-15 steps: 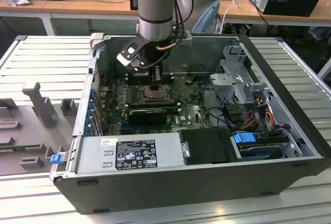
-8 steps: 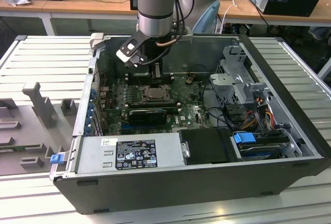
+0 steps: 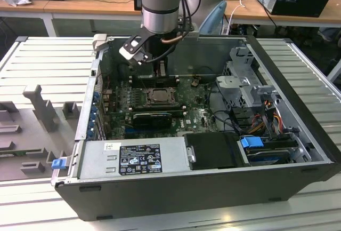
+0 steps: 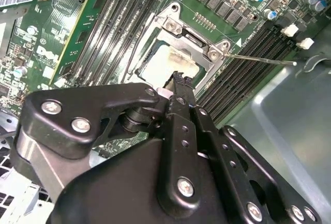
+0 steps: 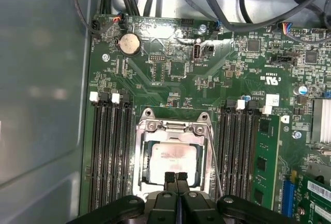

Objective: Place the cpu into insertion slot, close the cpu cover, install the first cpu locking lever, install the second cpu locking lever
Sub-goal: 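Install the first cpu locking lever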

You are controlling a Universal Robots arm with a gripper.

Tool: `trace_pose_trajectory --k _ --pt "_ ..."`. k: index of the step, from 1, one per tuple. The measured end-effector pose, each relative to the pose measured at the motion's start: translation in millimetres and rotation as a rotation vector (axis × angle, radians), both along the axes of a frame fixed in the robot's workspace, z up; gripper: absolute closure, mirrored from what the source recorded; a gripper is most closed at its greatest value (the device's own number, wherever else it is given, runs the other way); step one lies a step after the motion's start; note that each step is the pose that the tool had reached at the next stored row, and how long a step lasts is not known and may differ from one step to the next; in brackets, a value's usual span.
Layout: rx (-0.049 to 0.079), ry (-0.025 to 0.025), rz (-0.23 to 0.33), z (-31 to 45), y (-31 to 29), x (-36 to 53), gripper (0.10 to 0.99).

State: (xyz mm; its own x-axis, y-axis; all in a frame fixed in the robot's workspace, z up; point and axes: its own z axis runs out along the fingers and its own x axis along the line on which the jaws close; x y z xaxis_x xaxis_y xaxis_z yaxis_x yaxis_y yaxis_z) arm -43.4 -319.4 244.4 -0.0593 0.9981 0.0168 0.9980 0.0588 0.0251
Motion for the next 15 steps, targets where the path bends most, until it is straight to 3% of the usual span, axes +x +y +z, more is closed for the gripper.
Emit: trace_pose_trajectory --k 4,11,15 --pt "0.0 0.0 0.0 4.1 0.0 0.0 0.98" --pt "0.0 0.0 0.0 22.1 0.0 0.0 0.98" --pt "0.0 -0.0001 0.016 22.6 0.0 0.0 0.98"
